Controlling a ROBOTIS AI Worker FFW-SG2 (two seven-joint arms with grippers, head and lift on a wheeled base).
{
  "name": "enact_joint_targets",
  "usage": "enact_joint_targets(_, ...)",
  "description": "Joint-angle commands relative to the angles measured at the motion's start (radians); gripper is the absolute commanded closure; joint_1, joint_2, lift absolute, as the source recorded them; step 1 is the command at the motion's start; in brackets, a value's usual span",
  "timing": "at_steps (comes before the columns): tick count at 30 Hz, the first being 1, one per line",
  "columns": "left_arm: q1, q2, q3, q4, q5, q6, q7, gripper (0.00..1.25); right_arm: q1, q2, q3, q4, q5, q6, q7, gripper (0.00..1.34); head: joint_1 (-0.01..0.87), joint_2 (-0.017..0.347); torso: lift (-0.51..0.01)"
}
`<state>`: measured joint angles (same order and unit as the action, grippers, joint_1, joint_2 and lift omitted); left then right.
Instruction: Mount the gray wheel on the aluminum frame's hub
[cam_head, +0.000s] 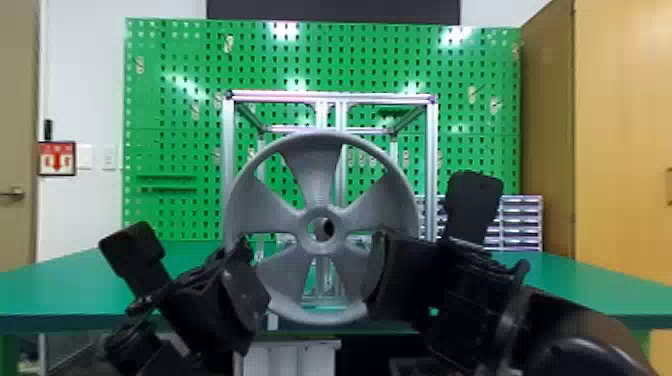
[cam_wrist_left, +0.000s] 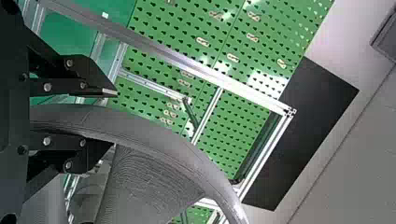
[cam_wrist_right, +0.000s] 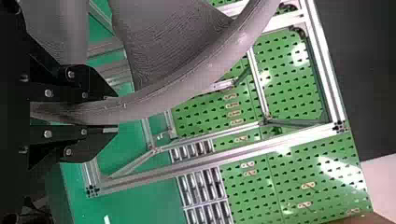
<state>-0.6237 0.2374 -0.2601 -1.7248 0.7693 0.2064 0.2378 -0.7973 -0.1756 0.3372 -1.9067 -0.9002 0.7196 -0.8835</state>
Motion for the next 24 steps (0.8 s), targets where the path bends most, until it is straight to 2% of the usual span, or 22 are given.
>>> enact_joint_targets(1, -0.025, -0.009, -0.021, 0.034, -0.013, -0.021, 0.000, 0.89, -0.016, 0.001, -0.001, 0.031, -0.008, -0.002, 0.000, 1.22, -0.005, 0.006, -0.499)
enact_joint_targets(10, -0.056, -0.035, -0.027, 0.085, -0.039, -0.035, 0.002, 0.89, -0.039, 0.004, 0.002, 0.075, -0.019, -0.005, 0.009, 1.22, -0.005, 0.006, -0.499)
enact_joint_targets(24, -0.073, -0.041, -0.037, 0.119, -0.050, -0.047, 0.006, 0.89, -0.065, -0.005, -0.004, 0.101, -0.031, -0.005, 0.014, 1.22, -0.005, 0.006, -0.499)
